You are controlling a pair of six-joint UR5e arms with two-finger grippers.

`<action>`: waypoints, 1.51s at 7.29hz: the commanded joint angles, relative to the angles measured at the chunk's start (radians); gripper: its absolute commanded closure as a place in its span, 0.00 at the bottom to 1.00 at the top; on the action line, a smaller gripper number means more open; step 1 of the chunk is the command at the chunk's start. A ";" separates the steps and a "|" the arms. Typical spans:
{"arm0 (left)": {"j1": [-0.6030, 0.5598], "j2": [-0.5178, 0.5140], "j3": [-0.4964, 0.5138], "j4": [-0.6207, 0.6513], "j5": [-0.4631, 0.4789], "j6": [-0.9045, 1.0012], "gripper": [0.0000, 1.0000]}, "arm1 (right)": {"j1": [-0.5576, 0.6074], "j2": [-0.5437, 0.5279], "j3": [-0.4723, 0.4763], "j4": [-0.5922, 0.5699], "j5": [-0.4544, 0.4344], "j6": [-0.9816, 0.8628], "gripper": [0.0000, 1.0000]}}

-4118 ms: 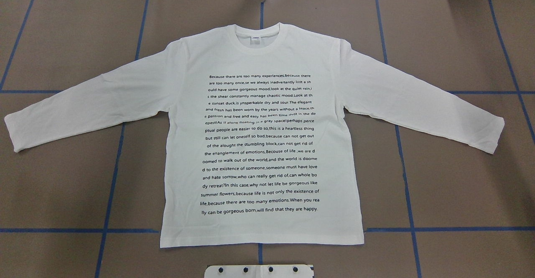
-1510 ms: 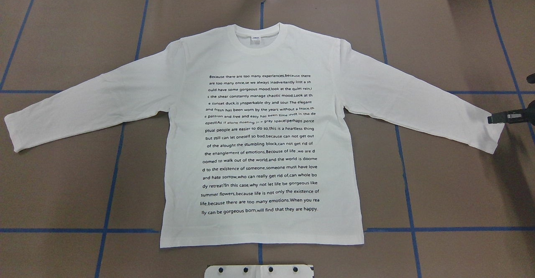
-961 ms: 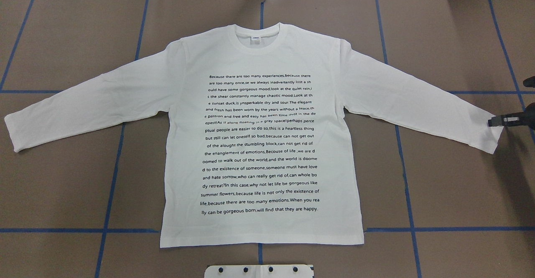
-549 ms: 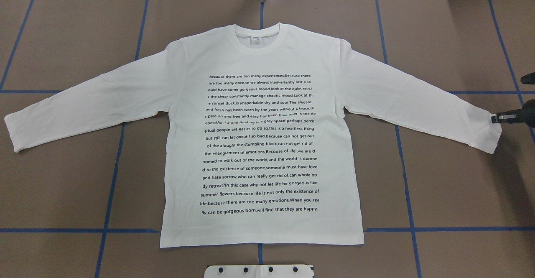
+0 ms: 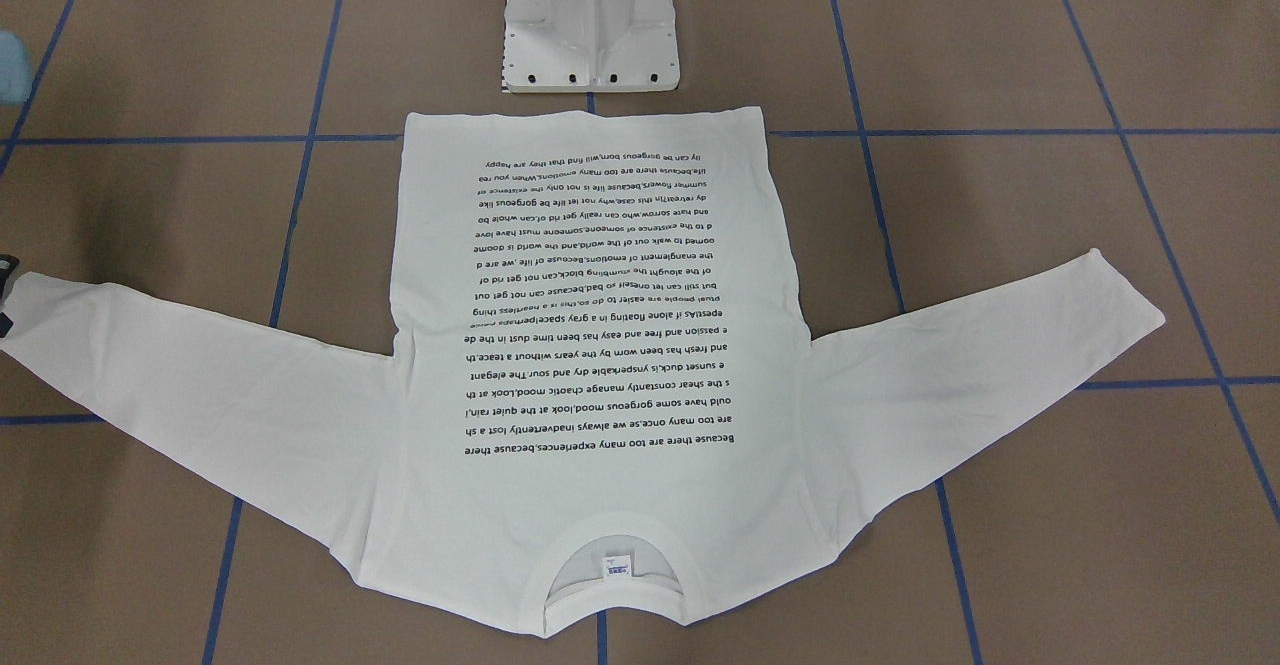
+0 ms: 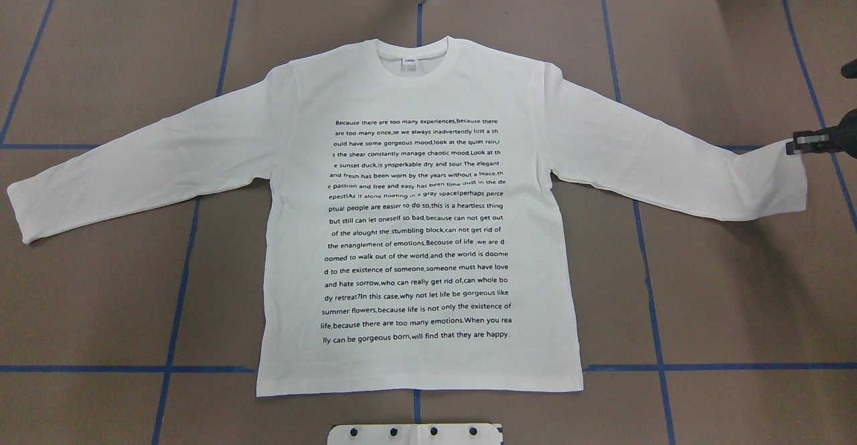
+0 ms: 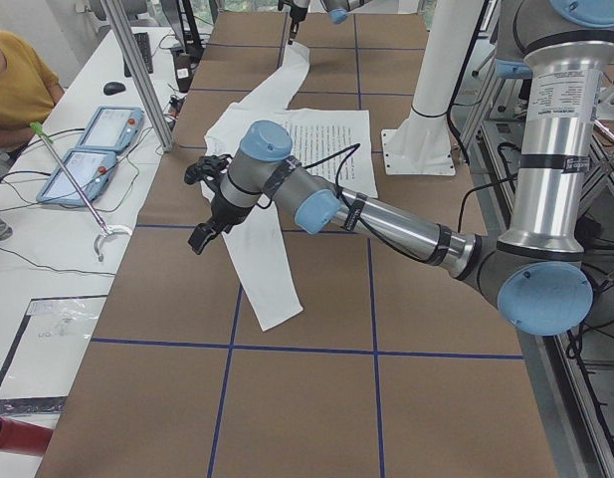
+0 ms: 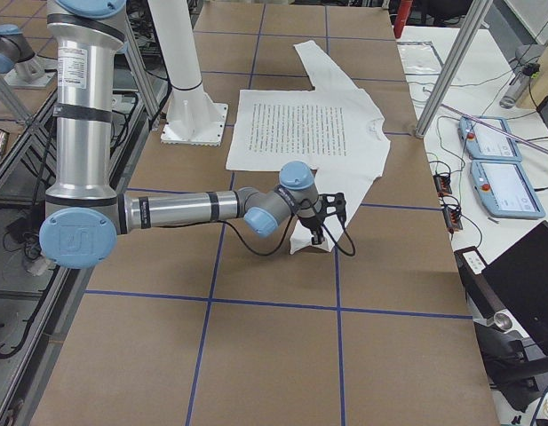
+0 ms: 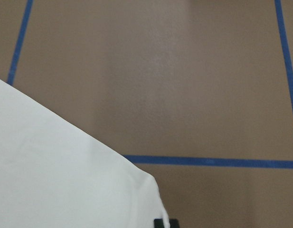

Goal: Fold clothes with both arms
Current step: 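Grasp the sleeve nearest the right gripper and fold it across the shirt body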

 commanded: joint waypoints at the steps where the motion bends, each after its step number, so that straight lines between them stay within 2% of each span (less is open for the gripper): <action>1: 0.000 0.000 0.007 0.000 0.000 -0.001 0.00 | 0.002 0.124 0.166 -0.274 -0.039 0.004 1.00; 3: 0.000 0.000 0.007 0.000 0.002 -0.004 0.00 | -0.002 0.378 0.189 -0.546 -0.052 0.094 1.00; 4: 0.000 0.000 0.007 0.000 0.002 -0.006 0.00 | -0.060 0.508 0.185 -0.656 -0.120 0.180 1.00; 5: 0.000 0.000 0.010 0.000 0.003 -0.007 0.00 | -0.149 0.602 0.164 -0.704 -0.216 0.266 1.00; 7: 0.000 0.000 0.012 0.000 0.006 -0.009 0.00 | -0.267 0.782 0.061 -0.703 -0.347 0.408 1.00; 9: 0.000 0.000 0.018 0.000 0.006 -0.010 0.00 | -0.379 1.027 -0.159 -0.693 -0.490 0.516 1.00; 10: 0.000 -0.002 0.021 0.000 0.009 -0.012 0.00 | -0.422 1.148 -0.305 -0.650 -0.518 0.559 1.00; 11: 0.000 -0.002 0.024 0.000 0.009 -0.013 0.00 | -0.486 1.230 -0.467 -0.548 -0.620 0.594 1.00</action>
